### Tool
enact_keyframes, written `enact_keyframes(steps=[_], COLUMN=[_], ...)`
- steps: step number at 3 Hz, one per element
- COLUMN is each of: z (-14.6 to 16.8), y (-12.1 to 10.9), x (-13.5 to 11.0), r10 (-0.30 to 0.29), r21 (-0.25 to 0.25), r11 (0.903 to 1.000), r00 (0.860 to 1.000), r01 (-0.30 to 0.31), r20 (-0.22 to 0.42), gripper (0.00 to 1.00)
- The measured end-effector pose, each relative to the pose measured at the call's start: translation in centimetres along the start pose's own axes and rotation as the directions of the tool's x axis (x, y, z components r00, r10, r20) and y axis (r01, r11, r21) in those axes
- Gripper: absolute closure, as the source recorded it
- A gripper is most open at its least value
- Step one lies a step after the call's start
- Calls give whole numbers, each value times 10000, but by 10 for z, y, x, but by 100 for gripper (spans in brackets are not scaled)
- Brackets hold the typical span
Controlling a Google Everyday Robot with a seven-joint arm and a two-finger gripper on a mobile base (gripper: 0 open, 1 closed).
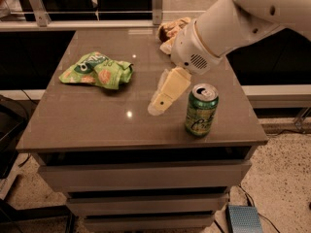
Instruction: Pick green rice chip bag
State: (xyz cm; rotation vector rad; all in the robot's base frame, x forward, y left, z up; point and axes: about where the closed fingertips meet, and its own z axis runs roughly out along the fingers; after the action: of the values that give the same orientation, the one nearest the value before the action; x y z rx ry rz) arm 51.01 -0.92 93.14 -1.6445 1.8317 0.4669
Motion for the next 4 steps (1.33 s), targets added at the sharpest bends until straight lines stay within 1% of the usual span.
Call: enact_keyframes(steps=[1,2,3,4], z=[18,48,84,117], y=[-18,-50,-79,-100], x=[-7,-18,-27,-31], r10=[-65,-118,-178,-200], r21=[283,633,1021,1361], r11=[9996,9980,9947,9905], r00=[9995,9990,9995,9997], r01=[57,91,151,181], r20=[310,429,257,125], gripper=[0,0,0,0])
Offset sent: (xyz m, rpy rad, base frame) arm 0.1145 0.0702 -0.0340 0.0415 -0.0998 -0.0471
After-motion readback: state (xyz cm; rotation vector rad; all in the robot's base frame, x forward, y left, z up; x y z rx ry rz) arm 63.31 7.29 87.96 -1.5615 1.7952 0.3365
